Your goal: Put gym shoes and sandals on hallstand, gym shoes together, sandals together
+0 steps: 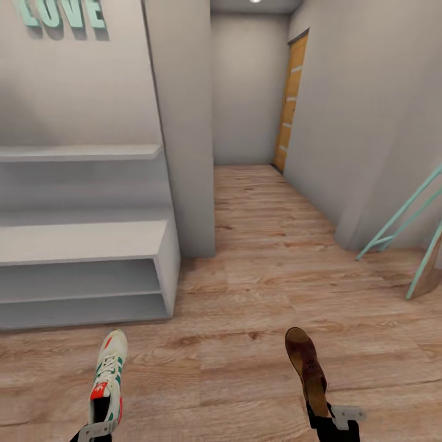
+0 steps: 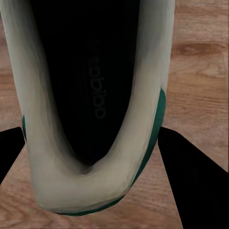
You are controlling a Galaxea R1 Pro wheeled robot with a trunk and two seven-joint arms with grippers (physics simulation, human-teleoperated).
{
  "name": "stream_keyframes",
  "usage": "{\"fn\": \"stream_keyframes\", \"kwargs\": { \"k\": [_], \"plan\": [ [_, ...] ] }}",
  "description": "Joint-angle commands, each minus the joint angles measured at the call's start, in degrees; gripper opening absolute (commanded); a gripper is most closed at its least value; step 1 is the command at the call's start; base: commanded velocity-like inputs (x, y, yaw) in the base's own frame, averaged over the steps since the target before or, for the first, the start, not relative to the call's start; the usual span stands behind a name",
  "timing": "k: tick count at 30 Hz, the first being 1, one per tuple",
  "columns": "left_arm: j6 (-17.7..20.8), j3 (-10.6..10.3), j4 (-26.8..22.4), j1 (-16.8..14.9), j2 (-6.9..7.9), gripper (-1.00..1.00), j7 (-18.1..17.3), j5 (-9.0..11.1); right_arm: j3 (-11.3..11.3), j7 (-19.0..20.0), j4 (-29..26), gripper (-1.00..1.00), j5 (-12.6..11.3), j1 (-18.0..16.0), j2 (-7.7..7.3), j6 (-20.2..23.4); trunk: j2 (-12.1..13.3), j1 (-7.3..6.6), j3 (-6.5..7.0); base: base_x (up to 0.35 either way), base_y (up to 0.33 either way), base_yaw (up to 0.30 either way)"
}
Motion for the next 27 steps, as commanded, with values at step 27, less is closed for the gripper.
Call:
{"fn": "stream_keyframes", "kwargs": {
  "k": [27],
  "plan": [
    [-0.1,0.5,0.1,-0.1,0.12,-1.0,-0.4,-0.1,-0.5,0.5,0.0,-1.0,0.4,0.0,-0.28,-0.2,0.0,-0.04,-0.04,-0.043,0.293,0.088]
  ]
}}
